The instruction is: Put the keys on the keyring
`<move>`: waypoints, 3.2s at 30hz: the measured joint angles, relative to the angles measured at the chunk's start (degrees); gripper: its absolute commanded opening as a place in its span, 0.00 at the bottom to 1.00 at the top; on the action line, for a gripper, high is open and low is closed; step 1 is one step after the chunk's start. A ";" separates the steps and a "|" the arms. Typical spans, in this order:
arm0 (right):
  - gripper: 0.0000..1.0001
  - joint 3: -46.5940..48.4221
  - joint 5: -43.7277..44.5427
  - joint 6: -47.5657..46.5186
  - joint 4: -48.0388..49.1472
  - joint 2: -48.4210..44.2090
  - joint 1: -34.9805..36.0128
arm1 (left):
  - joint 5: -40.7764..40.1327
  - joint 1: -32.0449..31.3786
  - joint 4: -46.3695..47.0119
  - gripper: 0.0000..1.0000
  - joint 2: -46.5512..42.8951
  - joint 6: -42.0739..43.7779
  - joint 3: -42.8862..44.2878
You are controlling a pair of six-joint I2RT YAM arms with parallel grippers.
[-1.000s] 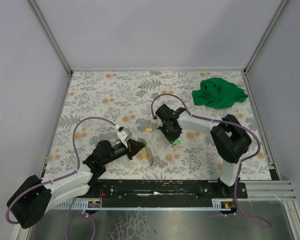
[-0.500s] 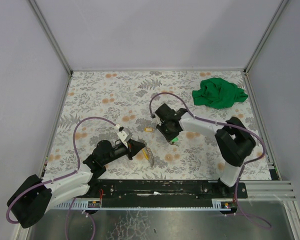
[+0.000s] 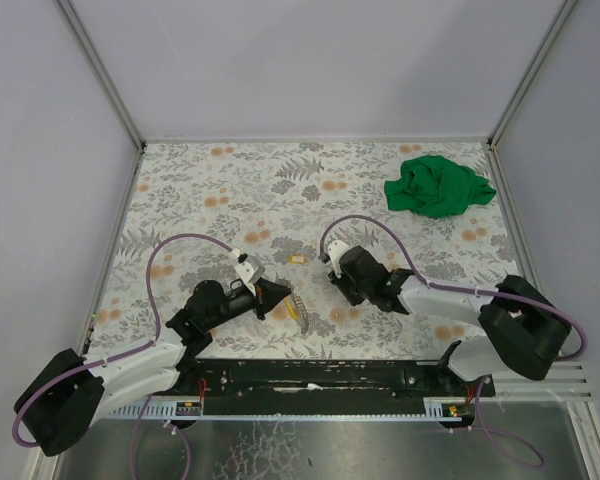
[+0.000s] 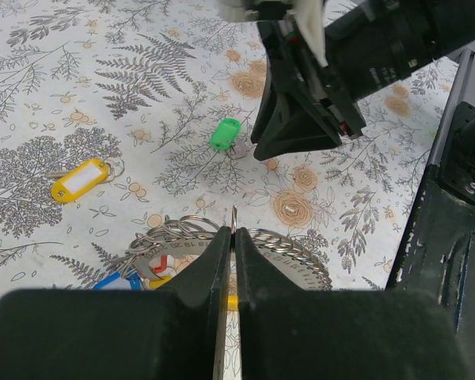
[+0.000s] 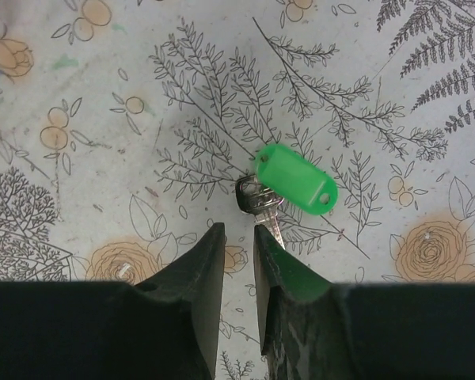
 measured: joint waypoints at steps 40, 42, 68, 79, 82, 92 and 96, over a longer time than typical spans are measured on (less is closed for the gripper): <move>0.12 -17.88 3.23 -5.97 39.06 1.14 0.92 | 0.42 0.00 0.22 0.00 0.09 0.00 0.00; 0.07 -17.86 3.28 -5.97 39.87 1.66 0.92 | 0.42 0.00 0.22 0.00 0.09 0.00 0.00; 0.00 -12.57 -16.06 -12.33 26.67 -7.89 -0.83 | 5.62 0.00 4.11 0.00 0.42 1.55 0.00; 0.00 -12.59 -28.24 -16.02 24.09 -20.74 -1.07 | 15.13 0.00 3.74 0.00 7.58 4.09 4.02; 0.00 -12.61 -30.25 -17.16 23.91 -22.36 -1.07 | 16.15 -0.07 3.76 0.00 8.41 4.81 5.38; 0.00 -12.81 -33.24 -19.37 19.82 -23.28 -1.07 | 16.28 -0.33 4.11 0.01 8.74 9.49 5.64; 0.00 -14.05 -35.28 -20.74 20.41 -25.44 -1.07 | 17.31 -0.33 4.50 0.00 9.51 12.17 5.64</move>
